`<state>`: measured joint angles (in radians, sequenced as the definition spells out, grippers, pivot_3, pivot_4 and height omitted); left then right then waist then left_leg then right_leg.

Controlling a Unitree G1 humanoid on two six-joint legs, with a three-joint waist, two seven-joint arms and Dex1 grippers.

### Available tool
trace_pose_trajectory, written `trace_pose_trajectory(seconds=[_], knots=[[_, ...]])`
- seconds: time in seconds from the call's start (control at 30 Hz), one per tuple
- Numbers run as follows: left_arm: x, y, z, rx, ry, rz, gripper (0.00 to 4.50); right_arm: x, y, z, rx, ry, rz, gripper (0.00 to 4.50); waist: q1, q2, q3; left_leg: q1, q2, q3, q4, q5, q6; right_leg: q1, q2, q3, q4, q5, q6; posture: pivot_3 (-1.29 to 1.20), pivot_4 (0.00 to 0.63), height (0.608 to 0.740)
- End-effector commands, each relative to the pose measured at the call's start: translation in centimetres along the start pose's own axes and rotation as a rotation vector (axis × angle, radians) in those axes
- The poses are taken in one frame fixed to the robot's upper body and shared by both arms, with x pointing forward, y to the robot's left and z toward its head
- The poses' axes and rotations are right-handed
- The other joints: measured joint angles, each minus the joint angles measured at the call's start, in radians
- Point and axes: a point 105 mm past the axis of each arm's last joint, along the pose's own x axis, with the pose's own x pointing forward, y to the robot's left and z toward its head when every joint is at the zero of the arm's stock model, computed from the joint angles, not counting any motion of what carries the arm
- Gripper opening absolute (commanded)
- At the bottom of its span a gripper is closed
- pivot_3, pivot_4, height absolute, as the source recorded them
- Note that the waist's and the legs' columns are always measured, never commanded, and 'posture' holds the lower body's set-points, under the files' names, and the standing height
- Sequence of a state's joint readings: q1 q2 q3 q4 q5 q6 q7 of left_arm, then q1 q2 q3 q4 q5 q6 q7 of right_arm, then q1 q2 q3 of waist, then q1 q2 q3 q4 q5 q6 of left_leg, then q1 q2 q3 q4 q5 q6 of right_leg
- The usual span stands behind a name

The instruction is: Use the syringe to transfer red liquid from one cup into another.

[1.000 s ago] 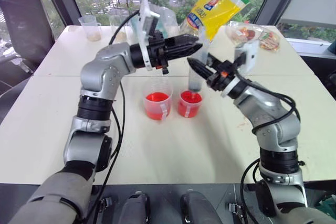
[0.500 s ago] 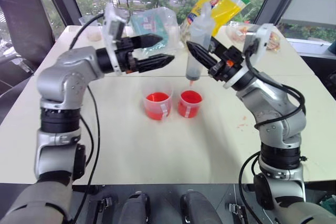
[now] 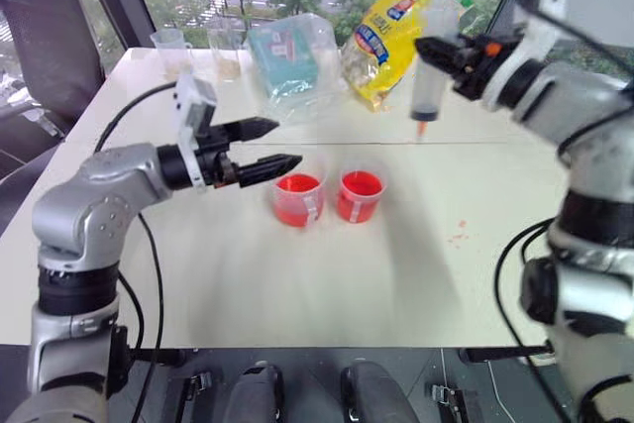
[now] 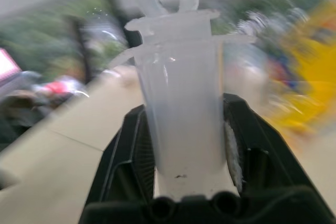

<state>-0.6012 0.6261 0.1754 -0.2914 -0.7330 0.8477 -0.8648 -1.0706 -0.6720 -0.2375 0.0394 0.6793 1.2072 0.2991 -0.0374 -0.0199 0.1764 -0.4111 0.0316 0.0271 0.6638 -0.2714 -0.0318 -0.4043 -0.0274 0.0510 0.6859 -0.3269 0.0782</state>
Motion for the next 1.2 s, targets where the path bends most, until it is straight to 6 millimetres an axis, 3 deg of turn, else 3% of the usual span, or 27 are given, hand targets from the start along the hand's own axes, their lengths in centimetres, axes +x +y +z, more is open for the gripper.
trace_pose_trajectory(seconds=[0.03,0.17,0.3,0.57,0.63,0.8,1.0,1.1,1.2], knots=[[-0.5,-1.1,0.7,0.051,-0.022,-0.005,4.42,0.0,-2.9,-4.7,0.040,0.344,-0.126,1.38,-0.002,0.000,0.000,0.000,0.000,0.000,0.000,0.000,0.000,0.000,0.000,0.000,-0.001,0.000,0.000,0.00,0.150,0.740],[-0.5,-1.6,0.5,0.045,-0.026,0.008,4.42,-0.2,-4.4,-8.6,0.080,0.573,-0.169,1.38,-0.006,0.000,0.000,-0.001,0.000,0.002,0.000,-0.001,0.001,-0.001,0.000,0.002,-0.001,0.000,0.000,0.00,0.150,0.740],[-0.6,-2.0,-0.1,0.054,-0.011,0.025,4.42,0.5,-6.0,-11.5,0.105,0.673,-0.216,1.38,-0.007,0.000,0.000,-0.001,0.000,0.002,0.000,-0.001,0.001,-0.002,0.001,0.002,-0.001,0.000,0.000,0.00,0.150,0.740],[-1.1,-2.6,-0.9,0.052,0.018,0.058,4.42,1.7,-7.1,-14.7,0.114,0.737,-0.218,1.38,-0.006,0.000,0.000,-0.001,0.000,0.002,0.000,-0.001,0.001,-0.001,0.001,0.002,-0.001,0.000,0.000,0.00,0.150,0.740],[-1.3,-2.8,-1.0,0.048,0.023,0.065,4.50,1.9,-7.2,-15.1,0.115,0.743,-0.215,2.40,-0.006,0.000,0.000,-0.001,0.000,0.002,0.000,-0.001,0.001,-0.001,0.001,0.002,-0.001,0.000,0.000,0.00,0.150,0.740],[-1.7,-2.9,-1.1,0.035,0.033,0.081,4.50,2.0,-7.1,-14.9,0.131,0.734,-0.195,4.49,-0.006,0.000,0.000,-0.001,0.000,0.002,0.000,-0.001,0.001,-0.001,0.001,0.002,-0.001,0.000,0.000,0.00,0.150,0.740],[-2.2,-3.2,-1.1,0.025,0.047,0.080,4.50,1.9,-6.5,-12.6,0.044,0.659,-0.124,4.49,-0.006,0.000,0.000,-0.001,0.000,0.002,0.000,-0.001,0.001,-0.002,0.001,0.002,-0.001,0.000,0.000,0.00,0.150,0.740],[-2.7,-3.4,-1.0,0.026,0.069,0.079,4.50,0.6,-4.2,-9.5,-0.081,0.555,0.023,4.49,-0.001,0.001,0.000,-0.001,0.000,0.002,0.000,-0.001,0.001,-0.002,0.001,0.001,-0.001,0.000,0.000,0.00,0.150,0.740],[-3.2,-3.5,-0.7,0.032,0.084,0.077,4.50,-1.8,-1.8,-7.6,-0.119,0.488,0.141,4.49,0.000,0.001,0.000,-0.002,0.000,0.000,0.000,-0.001,0.001,-0.002,0.001,0.000,-0.002,0.000,0.000,0.00,0.150,0.740]])
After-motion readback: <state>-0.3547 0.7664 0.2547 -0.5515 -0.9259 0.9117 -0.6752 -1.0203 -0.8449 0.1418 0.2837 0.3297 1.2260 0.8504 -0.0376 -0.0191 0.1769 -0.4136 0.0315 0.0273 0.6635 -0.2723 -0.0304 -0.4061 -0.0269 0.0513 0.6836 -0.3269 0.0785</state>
